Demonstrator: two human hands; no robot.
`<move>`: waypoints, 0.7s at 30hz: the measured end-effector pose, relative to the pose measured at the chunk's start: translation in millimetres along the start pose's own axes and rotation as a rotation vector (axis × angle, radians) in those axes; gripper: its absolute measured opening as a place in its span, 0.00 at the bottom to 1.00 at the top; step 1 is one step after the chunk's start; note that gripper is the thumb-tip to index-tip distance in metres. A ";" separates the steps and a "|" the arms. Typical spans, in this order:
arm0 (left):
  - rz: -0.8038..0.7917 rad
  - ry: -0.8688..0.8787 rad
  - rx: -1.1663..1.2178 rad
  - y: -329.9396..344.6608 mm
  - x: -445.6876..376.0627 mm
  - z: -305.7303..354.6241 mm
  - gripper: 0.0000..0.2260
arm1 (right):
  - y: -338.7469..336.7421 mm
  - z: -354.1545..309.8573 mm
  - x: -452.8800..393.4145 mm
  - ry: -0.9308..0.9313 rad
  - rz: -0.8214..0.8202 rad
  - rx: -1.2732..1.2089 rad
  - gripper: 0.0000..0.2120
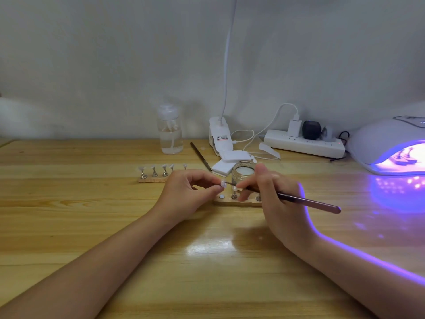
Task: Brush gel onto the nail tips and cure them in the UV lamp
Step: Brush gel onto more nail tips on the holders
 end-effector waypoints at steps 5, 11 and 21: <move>0.004 0.005 -0.018 0.5 -0.6 0.2 0.13 | 3.9 4.8 -1.7 0.025 -0.016 0.097 0.18; -0.003 0.004 -0.022 0.3 -0.6 -1.7 0.11 | 1.6 0.2 1.3 0.007 -0.012 -0.013 0.21; -0.006 0.008 -0.049 0.6 -0.7 -0.7 0.10 | 6.0 2.3 3.2 0.014 -0.056 0.010 0.22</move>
Point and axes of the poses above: each hand's wrist, its own x-axis away from the middle knuckle, its own y-axis out of the palm, z = x × y, the point moved 9 cm from there along -x, towards the middle knuckle, and after that the axes turned 3 degrees about y, right-handed, at the moved point
